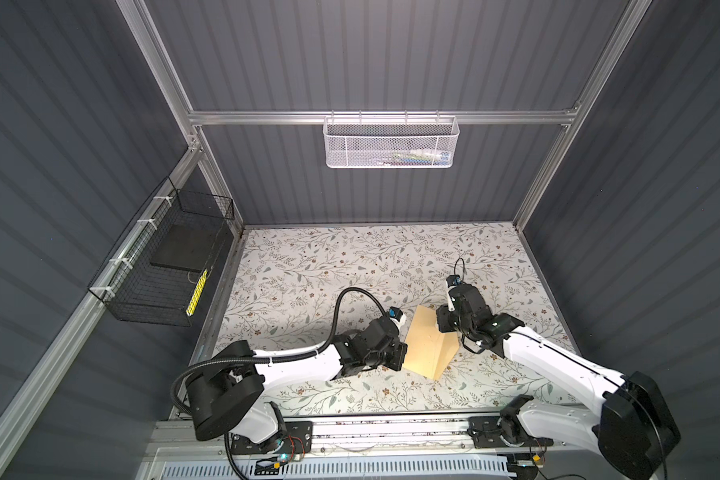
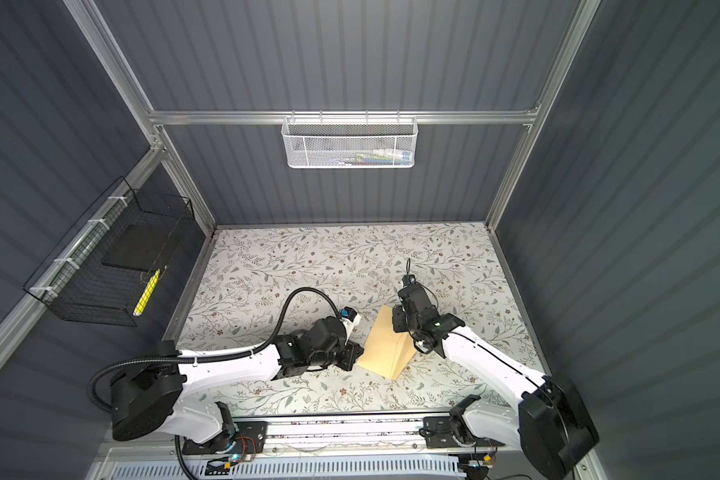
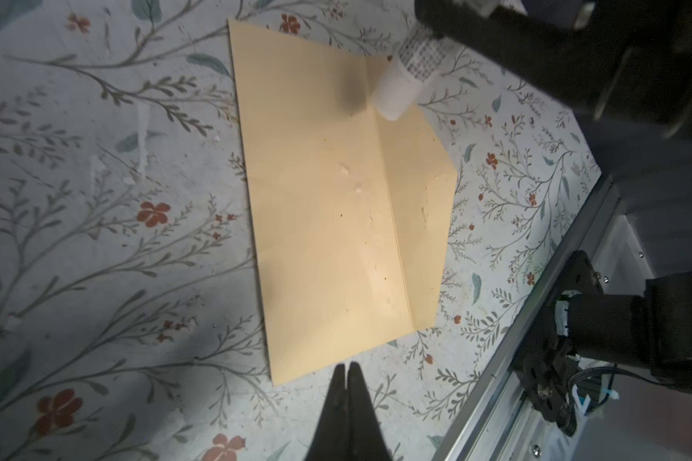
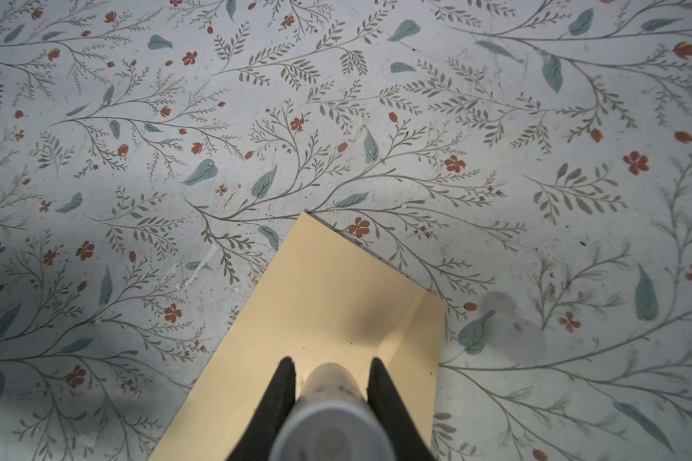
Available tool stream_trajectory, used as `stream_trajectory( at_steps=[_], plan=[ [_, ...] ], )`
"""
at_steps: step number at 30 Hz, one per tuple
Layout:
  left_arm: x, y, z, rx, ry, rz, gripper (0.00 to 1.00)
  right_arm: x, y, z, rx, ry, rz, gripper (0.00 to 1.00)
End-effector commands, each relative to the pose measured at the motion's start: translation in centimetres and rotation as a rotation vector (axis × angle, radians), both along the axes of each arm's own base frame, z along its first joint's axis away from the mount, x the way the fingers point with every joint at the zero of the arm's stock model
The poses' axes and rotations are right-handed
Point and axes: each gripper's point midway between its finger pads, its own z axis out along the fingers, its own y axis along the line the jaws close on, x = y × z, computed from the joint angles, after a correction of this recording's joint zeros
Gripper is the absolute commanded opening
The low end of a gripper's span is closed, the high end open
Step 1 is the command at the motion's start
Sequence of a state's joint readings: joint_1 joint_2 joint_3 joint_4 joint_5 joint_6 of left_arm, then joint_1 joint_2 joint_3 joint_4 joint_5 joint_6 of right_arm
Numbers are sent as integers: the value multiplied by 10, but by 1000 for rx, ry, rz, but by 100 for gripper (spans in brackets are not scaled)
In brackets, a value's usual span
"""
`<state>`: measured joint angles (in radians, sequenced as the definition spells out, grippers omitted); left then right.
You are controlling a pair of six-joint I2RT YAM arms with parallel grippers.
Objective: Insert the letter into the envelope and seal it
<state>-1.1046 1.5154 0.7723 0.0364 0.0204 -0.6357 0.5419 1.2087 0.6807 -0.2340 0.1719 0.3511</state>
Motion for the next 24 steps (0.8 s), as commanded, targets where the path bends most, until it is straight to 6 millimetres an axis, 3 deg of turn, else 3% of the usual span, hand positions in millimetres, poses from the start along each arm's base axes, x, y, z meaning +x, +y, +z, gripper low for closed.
stream_trajectory(
  at_steps=[1, 12, 24],
  plan=[
    [-3, -10, -9, 33, 30, 22, 0, 10, 1, -1, -8, -27, 0, 0],
    [-10, -12, -46, 133, 78, 47, 0, 12, 0, -25, -27, 10, 0, 0],
    [-7, -1, -74, 213, 111, 114, 0, -12, 5, -55, 13, 122, 25, 0]
  ],
)
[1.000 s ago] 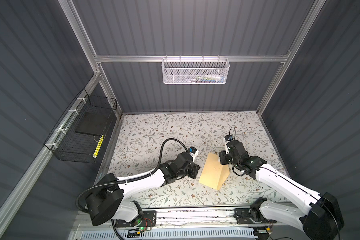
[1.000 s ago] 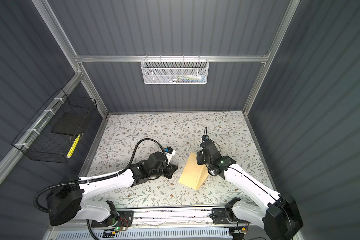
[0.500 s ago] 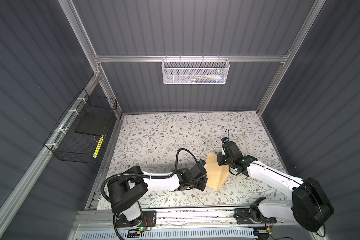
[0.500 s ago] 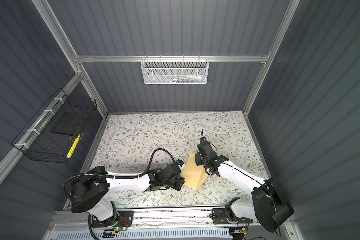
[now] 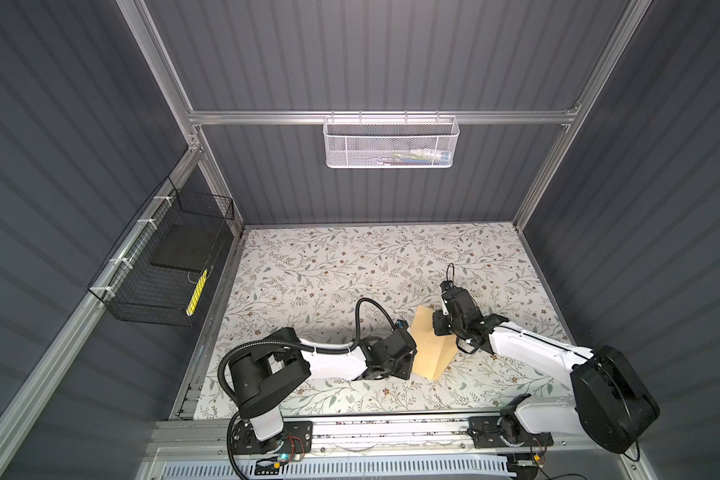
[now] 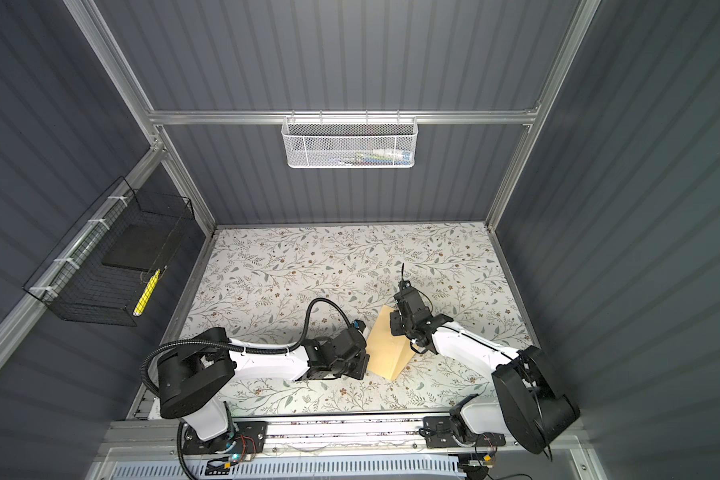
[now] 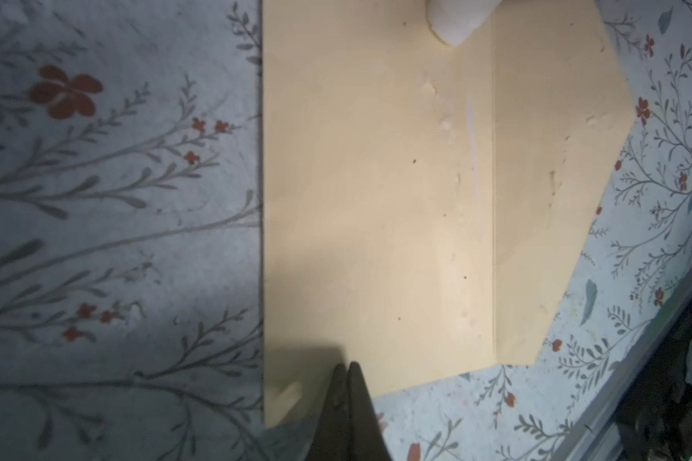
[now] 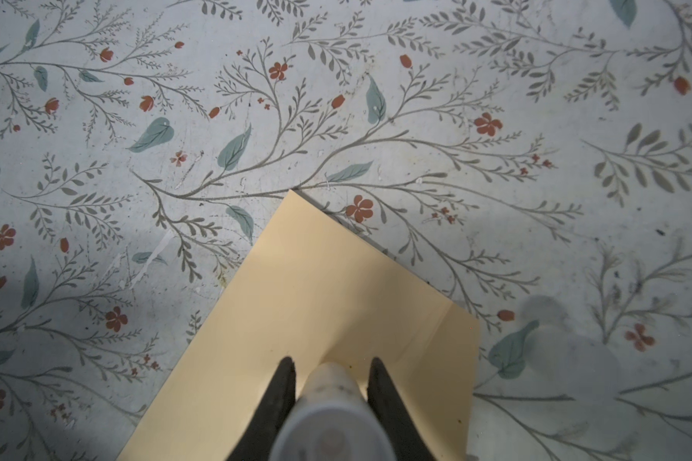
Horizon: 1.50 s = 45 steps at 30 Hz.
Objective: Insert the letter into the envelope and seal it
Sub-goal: 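Rub the glue stick tip on the envelope flap with the right gripper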
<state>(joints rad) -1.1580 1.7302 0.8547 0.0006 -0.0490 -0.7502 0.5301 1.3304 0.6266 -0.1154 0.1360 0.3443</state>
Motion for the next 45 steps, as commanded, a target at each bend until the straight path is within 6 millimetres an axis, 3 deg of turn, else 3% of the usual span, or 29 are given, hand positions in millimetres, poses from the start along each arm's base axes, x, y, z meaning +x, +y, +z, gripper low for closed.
stream_trajectory(
  at_steps=[1, 23, 32, 38, 45],
  plan=[
    [-1, 12, -19, 76, 23, 41, 0, -17, 2, -15, 30, 67, 8, 0],
    [-4, 20, -45, 104, 67, 94, 0, -64, 20, -24, 64, 200, 31, 0],
    [-3, 24, -47, 113, 65, 114, 0, -79, 21, -30, 47, 237, 21, 0],
    [-4, 26, -50, 120, 71, 121, 0, -72, 19, -18, 67, 172, -9, 0],
    [-3, 29, -51, 127, 70, 133, 0, -43, 7, 20, 105, 66, -62, 0]
  ],
)
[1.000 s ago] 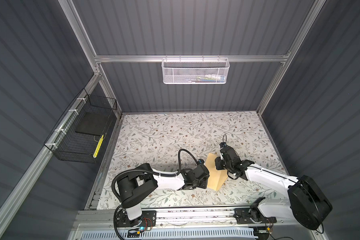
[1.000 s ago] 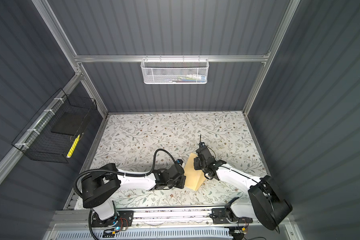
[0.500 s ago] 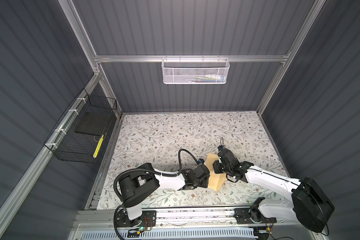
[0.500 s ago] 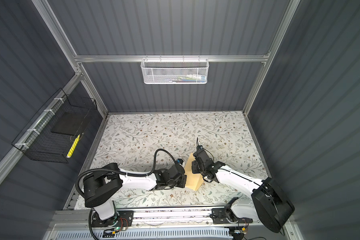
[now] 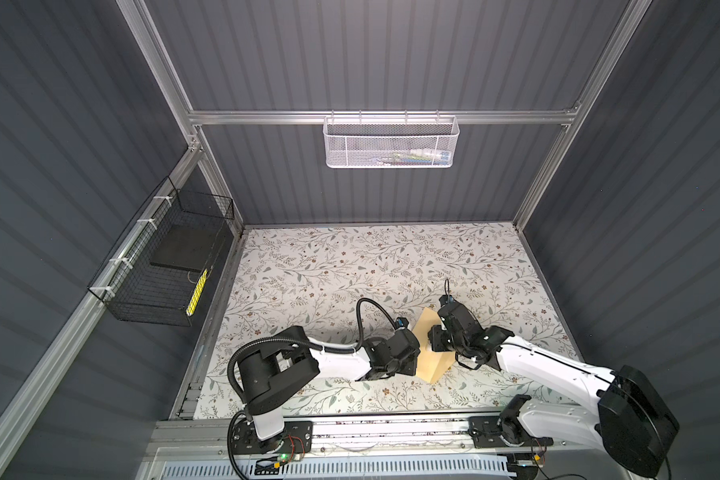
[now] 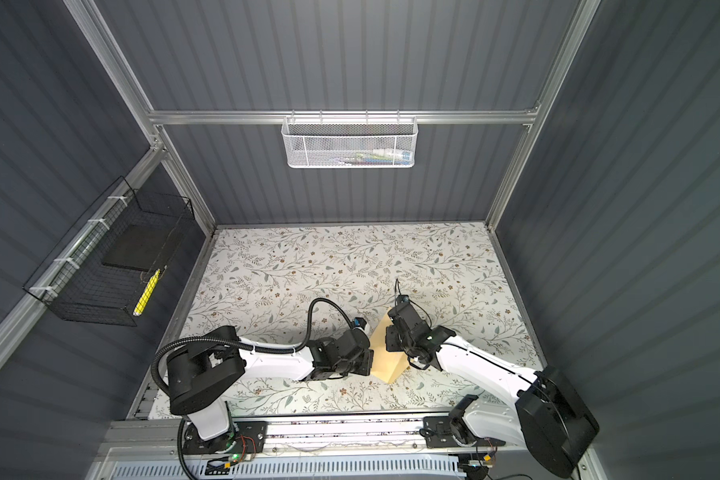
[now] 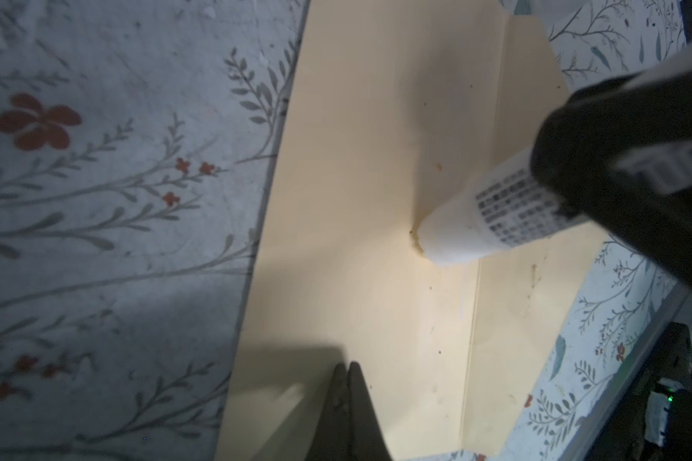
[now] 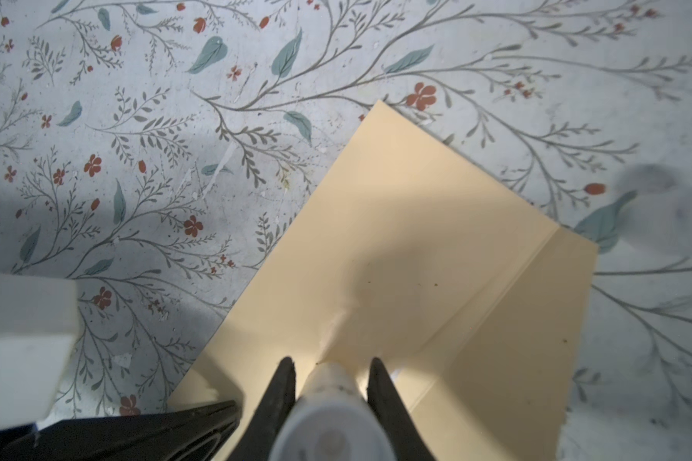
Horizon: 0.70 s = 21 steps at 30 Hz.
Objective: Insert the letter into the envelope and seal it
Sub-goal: 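Rub the glue stick tip on the envelope flap with the right gripper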
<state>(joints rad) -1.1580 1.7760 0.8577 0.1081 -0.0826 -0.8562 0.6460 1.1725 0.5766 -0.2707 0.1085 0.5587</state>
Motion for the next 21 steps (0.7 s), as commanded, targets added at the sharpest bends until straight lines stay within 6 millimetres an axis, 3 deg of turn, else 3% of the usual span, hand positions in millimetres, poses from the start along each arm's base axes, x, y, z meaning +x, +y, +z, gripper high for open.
stream_trajectory(
  at_steps=[1, 8, 13, 21],
  plan=[
    [-15, 43, -50, 200, 75, 28, 0, 12, -7, 20, -5, -45, -24, 0],
    [-15, 44, -51, 203, 75, 28, 0, 19, -8, 18, -32, -37, -12, 0],
    [-15, 44, -50, 203, 73, 30, 0, 10, -12, -3, -46, 12, -12, 0],
    [-15, 45, -51, 205, 74, 38, 0, -10, -4, -13, -20, 40, 13, 0]
  ],
)
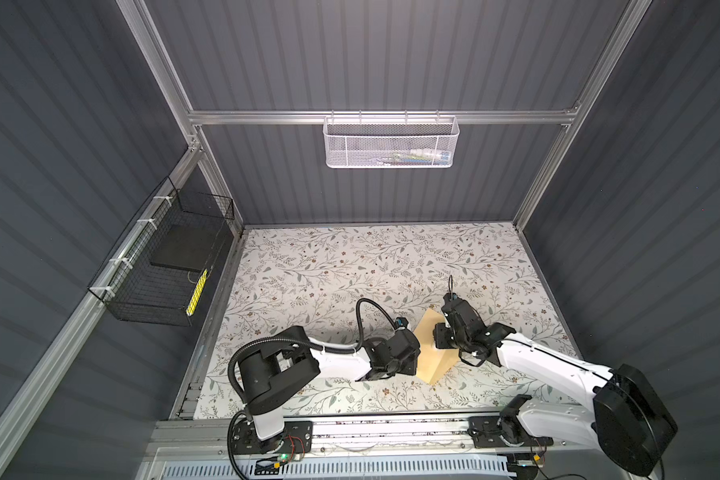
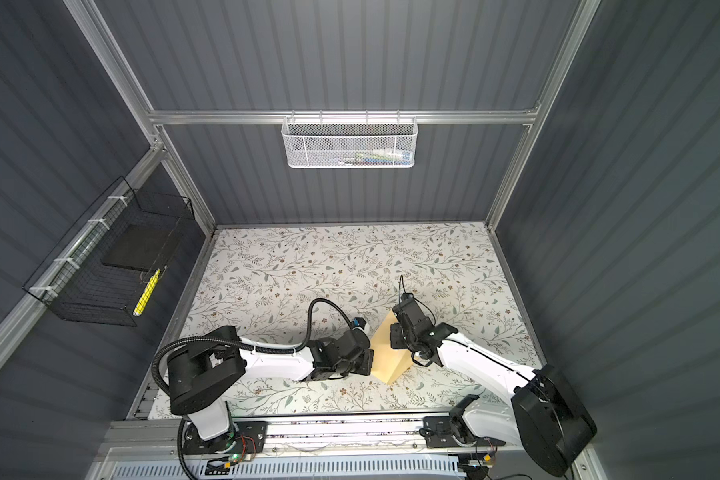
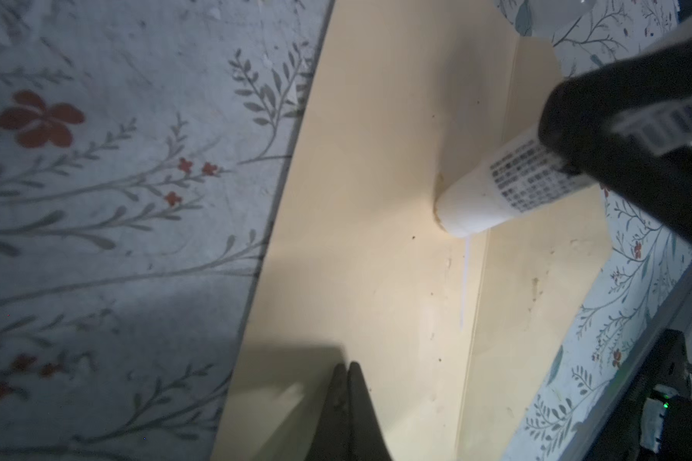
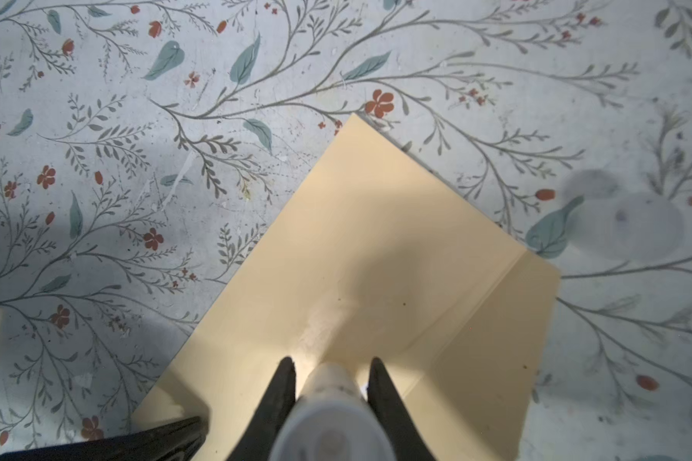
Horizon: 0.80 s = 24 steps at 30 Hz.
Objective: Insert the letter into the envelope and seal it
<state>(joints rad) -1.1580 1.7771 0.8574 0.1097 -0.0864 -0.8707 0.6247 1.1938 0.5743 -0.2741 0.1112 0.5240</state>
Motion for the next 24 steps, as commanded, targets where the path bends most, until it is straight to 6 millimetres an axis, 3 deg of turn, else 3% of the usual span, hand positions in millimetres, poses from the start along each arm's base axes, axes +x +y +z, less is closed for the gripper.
stream_trajectory(
  at_steps=[1, 10, 24],
  plan=[
    [-15, 45, -51, 207, 70, 26, 0, -16, 3, -9, 20, 37, 7, 0],
    [-15, 46, -53, 209, 72, 31, 0, -44, 6, -21, 32, 94, -2, 0],
    [-15, 46, -53, 209, 75, 38, 0, -65, 16, -21, 101, 95, -5, 0]
  ],
)
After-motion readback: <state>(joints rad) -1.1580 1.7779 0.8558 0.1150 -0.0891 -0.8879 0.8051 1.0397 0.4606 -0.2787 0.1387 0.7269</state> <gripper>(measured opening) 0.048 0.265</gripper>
